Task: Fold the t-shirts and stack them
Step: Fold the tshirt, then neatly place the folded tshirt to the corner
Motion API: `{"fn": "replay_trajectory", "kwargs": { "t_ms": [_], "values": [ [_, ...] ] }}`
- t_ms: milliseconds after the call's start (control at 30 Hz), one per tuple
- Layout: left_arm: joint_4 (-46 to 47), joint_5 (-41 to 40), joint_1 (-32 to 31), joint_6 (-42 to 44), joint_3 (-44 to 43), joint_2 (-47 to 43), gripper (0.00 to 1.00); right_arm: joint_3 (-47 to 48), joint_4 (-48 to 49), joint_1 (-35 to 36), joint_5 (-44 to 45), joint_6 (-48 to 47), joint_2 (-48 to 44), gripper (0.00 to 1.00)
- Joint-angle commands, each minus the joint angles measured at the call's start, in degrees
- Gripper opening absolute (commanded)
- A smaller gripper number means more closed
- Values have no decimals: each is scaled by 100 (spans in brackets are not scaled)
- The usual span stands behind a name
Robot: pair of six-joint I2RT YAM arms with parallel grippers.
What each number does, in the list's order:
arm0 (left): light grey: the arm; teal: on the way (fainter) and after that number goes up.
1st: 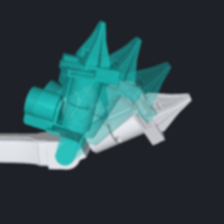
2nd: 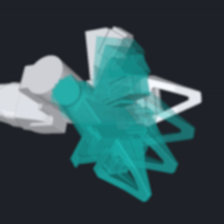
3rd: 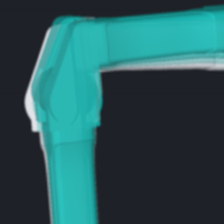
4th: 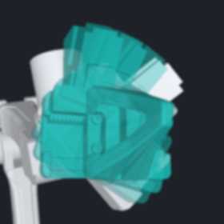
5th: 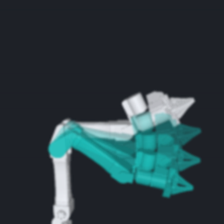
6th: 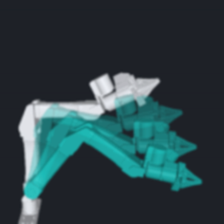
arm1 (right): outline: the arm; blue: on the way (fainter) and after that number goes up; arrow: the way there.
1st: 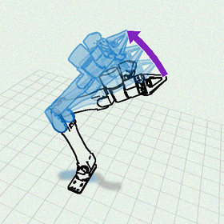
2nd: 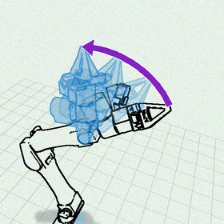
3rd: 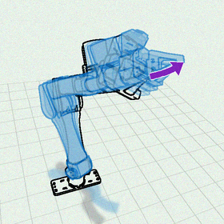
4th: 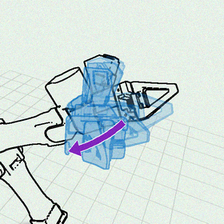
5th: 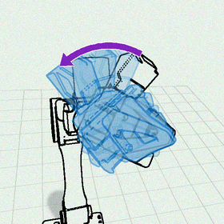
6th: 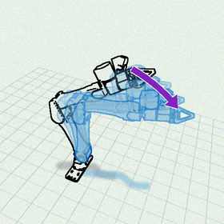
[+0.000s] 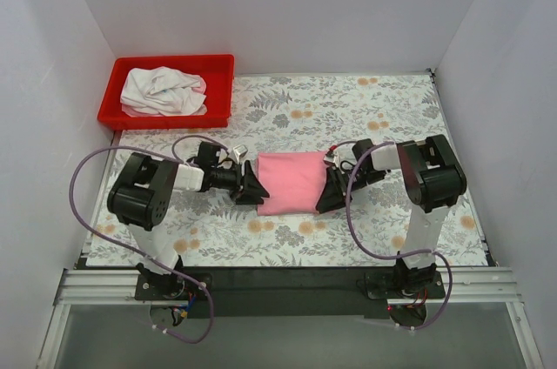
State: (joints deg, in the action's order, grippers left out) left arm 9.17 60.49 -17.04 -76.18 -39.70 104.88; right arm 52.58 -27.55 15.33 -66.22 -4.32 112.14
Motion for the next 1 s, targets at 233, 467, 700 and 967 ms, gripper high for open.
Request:
{"fn": "replay_trajectory", "kwargs": {
  "t_ms": [233, 467, 700, 967],
  "values": [
    [-1979, -3681, -1388, 1500, -686, -2676, 55, -186, -611, -847, 1724, -1080, -3117, 89],
    [-2393, -6309, -2839, 1774, -2022, -1402, 66, -397, -681, -1646, 2656, -1098, -4382, 98],
    [-2770, -7270, -3394, 1906, -2718, 154, 70, -441, -857, -1735, 2904, -1256, -4596, 98],
    [-3544, -6711, -2578, 2949, -2499, 481, 71, -196, -945, -1762, 2983, -1537, -4350, 99]
  ]
}}
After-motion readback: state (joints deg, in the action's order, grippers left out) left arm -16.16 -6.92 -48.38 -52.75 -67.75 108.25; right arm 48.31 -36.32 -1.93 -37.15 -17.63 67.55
